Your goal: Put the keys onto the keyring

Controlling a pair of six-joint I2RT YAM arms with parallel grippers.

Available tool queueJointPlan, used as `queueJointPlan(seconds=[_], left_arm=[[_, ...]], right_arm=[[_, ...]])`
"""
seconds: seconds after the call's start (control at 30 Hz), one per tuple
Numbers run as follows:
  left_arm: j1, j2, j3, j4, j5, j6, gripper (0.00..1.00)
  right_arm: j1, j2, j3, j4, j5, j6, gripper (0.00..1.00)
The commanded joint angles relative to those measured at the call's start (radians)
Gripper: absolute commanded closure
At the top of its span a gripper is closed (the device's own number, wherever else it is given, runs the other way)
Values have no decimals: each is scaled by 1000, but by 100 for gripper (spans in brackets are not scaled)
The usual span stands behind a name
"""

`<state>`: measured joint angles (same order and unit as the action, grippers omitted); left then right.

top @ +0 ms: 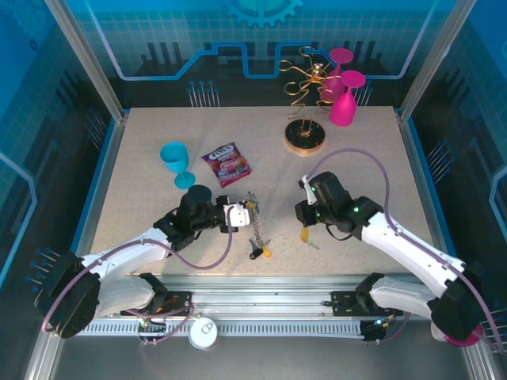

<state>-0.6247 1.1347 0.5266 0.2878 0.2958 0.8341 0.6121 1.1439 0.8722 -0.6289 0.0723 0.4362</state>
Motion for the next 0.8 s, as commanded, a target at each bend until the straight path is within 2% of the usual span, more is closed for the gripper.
queueJointPlan(seconds=[0.0,0.2,0.37,0.43,0.77], left_arm=[[-4,-7,47,-9,-27,-107,100],[-4,16,30,32,-9,-106,100],[-4,25,13,39,26,-63,100],[-3,23,5,40,31,-48,100],[3,7,-20,55,32,0,100]], right_arm=[[-41,114,61,-354,-96,175,83],[-43,193,78,-353,-108,102,71],[-36,248,55,-302,-27,-108,69],[-50,286,59,-265,-76,-143,67],[-11,534,220,-361,-17,-231,63]])
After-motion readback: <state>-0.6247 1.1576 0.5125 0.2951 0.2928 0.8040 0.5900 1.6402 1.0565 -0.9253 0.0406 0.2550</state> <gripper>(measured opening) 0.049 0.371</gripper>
